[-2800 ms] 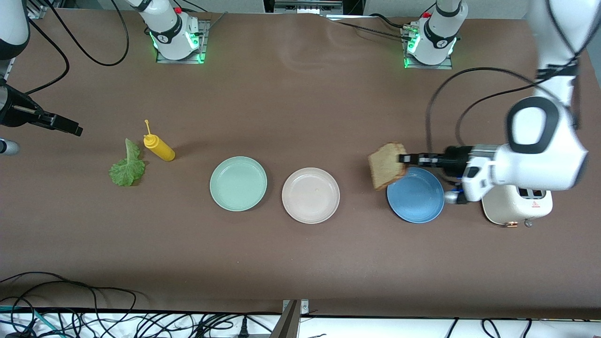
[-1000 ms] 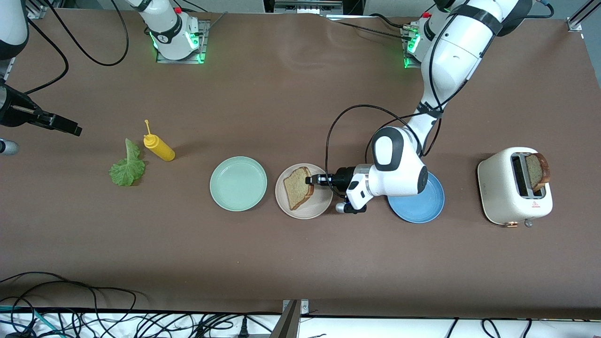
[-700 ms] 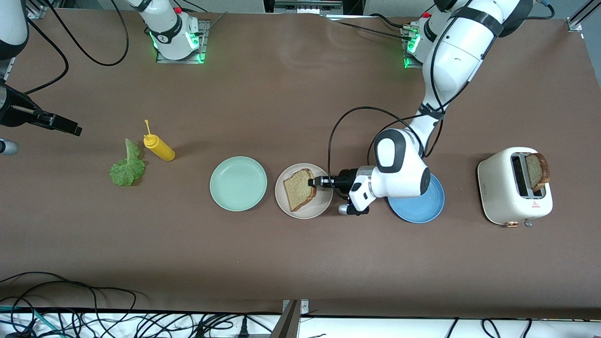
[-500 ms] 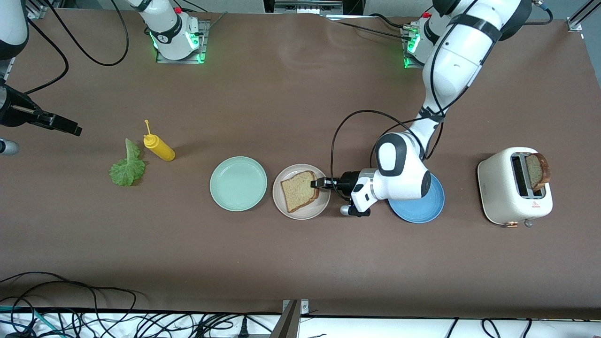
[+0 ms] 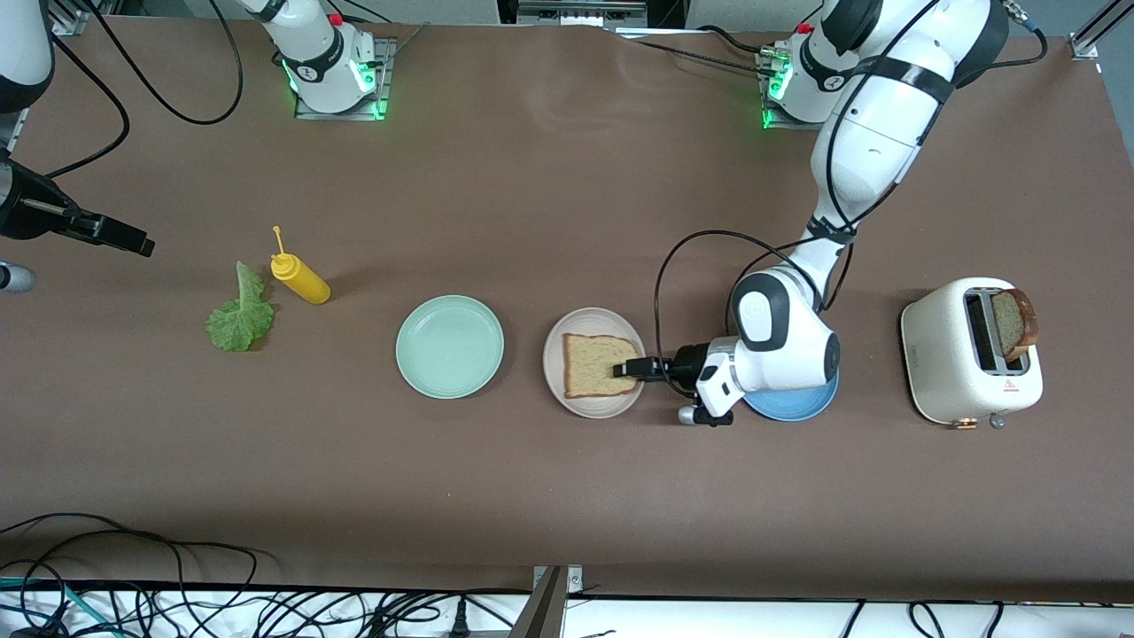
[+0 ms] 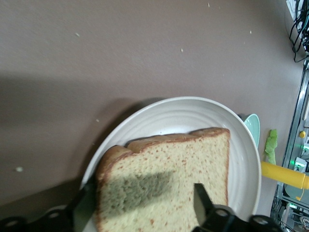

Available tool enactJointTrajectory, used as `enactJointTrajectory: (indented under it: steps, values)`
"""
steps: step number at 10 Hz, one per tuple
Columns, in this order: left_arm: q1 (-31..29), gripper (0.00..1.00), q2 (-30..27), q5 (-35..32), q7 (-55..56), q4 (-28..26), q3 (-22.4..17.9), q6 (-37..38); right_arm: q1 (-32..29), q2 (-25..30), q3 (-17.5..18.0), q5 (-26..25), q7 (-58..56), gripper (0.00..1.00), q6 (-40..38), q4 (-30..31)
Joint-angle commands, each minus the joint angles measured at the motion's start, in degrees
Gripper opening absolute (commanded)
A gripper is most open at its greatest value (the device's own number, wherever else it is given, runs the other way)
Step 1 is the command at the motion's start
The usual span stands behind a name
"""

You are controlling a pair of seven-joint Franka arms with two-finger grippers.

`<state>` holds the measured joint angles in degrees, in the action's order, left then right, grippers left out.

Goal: Make sandwich on beige plate with both arms
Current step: 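Open the left gripper and withdraw it toward the toaster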

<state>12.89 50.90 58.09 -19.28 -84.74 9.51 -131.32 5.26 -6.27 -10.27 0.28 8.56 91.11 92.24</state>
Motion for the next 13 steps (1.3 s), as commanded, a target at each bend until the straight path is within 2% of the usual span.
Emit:
enactJointTrajectory:
  steps: [1, 2, 5, 6, 7, 8, 9, 10, 13]
  values:
    - [-0.06, 1.0, -1.06, 0.89, -1.47, -0.86, -1.5, -1.04, -0.34, 0.64, 0.16, 0.78, 0.41, 1.0, -0.4, 0.31]
    - [-0.06, 1.0, -2.11, -2.59, -0.16, -0.78, -1.95, -0.87, -0.34, 0.64, 0.16, 0.78, 0.41, 1.0, -0.4, 0.31]
    - [0.03, 1.0, -7.1, -12.53, 13.61, -0.33, -1.95, 1.4, -0.34, 0.64, 0.16, 0.78, 0.41, 1.0, -0.4, 0.31]
    - [-0.15, 1.0, -9.21, -15.95, 13.91, -0.77, -1.95, 1.94, -0.34, 0.73, 0.16, 0.78, 0.41, 1.0, -0.4, 0.31]
    - [-0.41, 1.0, -12.28, -23.56, 13.91, -1.12, -2.56, 2.99, -0.34, 0.64, 0.16, 0.78, 0.41, 1.0, -0.4, 0.23]
    - [-1.89, 1.0, -16.84, -33.99, 13.91, -1.65, -3.0, 5.52, -0.34, 0.64, 0.16, 0.78, 0.41, 1.0, -0.4, 0.31]
    - [-4.6, 1.0, -22.8, -40.88, 13.91, -3.31, -3.18, 7.03, -0.34, 0.73, 0.16, 0.78, 0.41, 1.0, -0.4, 0.23]
    - [-6.11, 1.0, -28.17, -44.17, 14.0, -5.85, -3.18, 8.7, -0.34, 0.64, 0.16, 0.78, 0.5, 1.0, -0.4, 0.22]
    - [-7.62, 1.0, -38.91, -54.54, 14.0, -6.66, -4.05, 24.92, -0.95, 0.55, 0.16, 0.6, 0.5, 1.0, -0.4, 0.4]
